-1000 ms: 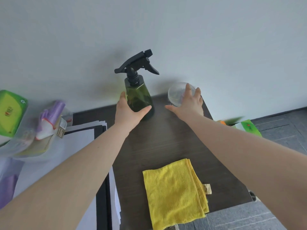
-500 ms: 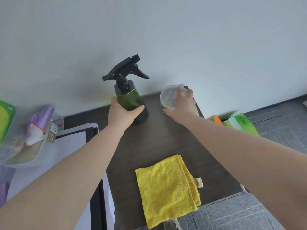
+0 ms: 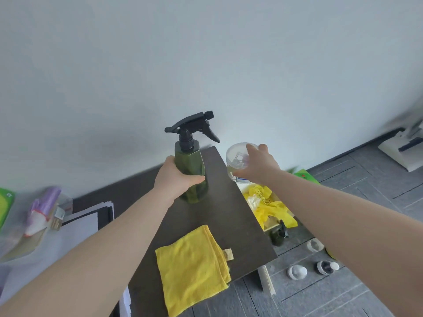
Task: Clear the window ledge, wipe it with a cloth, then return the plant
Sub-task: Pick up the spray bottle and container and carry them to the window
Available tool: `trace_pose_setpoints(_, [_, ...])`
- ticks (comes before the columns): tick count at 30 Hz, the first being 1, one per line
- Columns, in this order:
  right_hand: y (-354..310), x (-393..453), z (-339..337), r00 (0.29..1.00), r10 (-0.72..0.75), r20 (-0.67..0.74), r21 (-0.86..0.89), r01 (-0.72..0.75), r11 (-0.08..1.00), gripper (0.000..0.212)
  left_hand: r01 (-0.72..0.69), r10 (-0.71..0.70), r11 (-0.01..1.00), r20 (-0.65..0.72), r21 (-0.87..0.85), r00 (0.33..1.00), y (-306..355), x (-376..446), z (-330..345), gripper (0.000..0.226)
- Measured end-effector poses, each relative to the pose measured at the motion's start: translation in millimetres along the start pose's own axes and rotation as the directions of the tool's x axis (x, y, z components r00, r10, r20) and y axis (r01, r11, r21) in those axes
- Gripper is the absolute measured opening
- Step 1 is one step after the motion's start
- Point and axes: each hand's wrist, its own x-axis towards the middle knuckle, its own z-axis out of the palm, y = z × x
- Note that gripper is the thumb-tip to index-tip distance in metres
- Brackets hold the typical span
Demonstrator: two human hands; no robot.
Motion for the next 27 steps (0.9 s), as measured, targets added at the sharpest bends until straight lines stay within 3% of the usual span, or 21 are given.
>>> trace_pose_setpoints(10, [135, -60, -122, 0.998, 0.048, -0.037, 0.033, -0.047, 0.998, 0.069, -0.17, 0.163, 0.98, 0.072, 0.104, 0.984, 133, -69, 85, 0.073])
trace_pose_setpoints(17, [265, -105, -201, 0.983, 0.146, -0.107, 0.068, -0.139, 0.988, 0.081, -0.269, 0.248, 0.953, 0.156, 0.136, 0.956, 220, -118, 193, 0.075])
trace_pose_setpoints(24, [408, -166, -263, 0.935, 0.328, -0.136, 0.142, -0.309, 0.94, 0.077, -0.389, 0.326, 0.913, 0.354, 0.122, 0.877, 303, -157, 326, 0.066])
trace_pose_setpoints(27, [463, -196, -284, 0.9, 0.411, -0.143, 0.156, -0.39, 0.908, 0.081, -0.423, 0.34, 0.899, 0.426, 0.113, 0.838, 327, -179, 379, 0.076])
